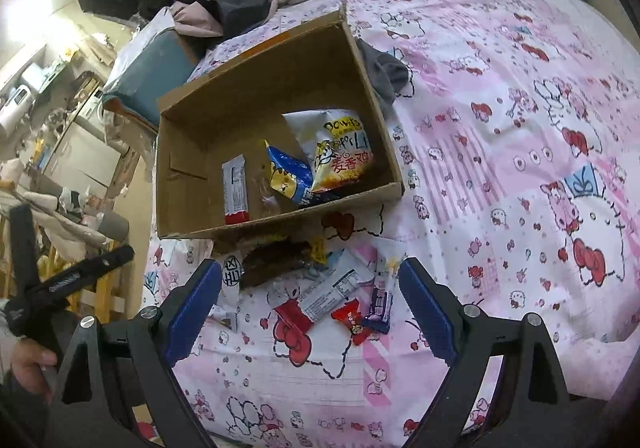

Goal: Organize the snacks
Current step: 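Grasp a brown chocolate wafer with the left gripper while the right grasps a white bar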

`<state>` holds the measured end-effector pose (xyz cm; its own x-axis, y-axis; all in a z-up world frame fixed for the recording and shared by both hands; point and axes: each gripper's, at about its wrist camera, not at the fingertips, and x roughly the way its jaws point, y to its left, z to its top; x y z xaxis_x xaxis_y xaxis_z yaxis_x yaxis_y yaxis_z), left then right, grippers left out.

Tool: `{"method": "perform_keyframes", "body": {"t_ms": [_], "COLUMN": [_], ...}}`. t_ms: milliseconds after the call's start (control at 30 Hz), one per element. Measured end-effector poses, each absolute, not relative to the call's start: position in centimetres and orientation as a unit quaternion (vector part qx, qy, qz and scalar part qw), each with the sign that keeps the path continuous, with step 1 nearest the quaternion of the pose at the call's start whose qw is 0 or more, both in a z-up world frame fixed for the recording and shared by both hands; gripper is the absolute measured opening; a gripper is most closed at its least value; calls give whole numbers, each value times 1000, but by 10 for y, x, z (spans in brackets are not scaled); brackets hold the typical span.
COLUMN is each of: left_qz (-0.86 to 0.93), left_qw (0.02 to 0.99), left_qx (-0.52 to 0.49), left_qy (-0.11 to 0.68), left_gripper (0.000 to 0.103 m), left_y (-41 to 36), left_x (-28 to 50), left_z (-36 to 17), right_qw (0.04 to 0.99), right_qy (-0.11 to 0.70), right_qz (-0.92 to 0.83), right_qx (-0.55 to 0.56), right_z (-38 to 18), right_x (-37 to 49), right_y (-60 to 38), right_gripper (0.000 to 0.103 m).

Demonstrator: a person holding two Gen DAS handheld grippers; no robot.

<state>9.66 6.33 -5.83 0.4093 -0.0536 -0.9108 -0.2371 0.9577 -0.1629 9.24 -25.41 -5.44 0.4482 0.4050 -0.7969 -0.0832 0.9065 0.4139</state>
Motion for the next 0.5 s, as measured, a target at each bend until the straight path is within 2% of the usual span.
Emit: {"method": "perform_keyframes", "body": {"t_ms": [200,300,367,400,500], "left_qz": [42,52,57,56,65], "left_qw": [760,737,727,716,702], "left_qx": [-159,-189,-211,-223,-235], "left_qy": [629,647,651,659,670], "left_gripper": [84,83,67,54,52], "left_y": [56,48,46,43,36], "left_x": [103,101,101,102,105], "left_z": [-116,-140,-149,-156,-171], "right_qw": [829,826,826,826,828], "right_qy": [517,522,524,525,524], "right_qz": [143,144,144,145,143], "right_qx": [159,154,150,148,139], "right_z": [-63,-66,-68,-68,-69], "right_x": [97,101,101,101,102], "right_y": [-249,-247,-245,-244,-243], "right_gripper": [92,92,92,92,92]}}
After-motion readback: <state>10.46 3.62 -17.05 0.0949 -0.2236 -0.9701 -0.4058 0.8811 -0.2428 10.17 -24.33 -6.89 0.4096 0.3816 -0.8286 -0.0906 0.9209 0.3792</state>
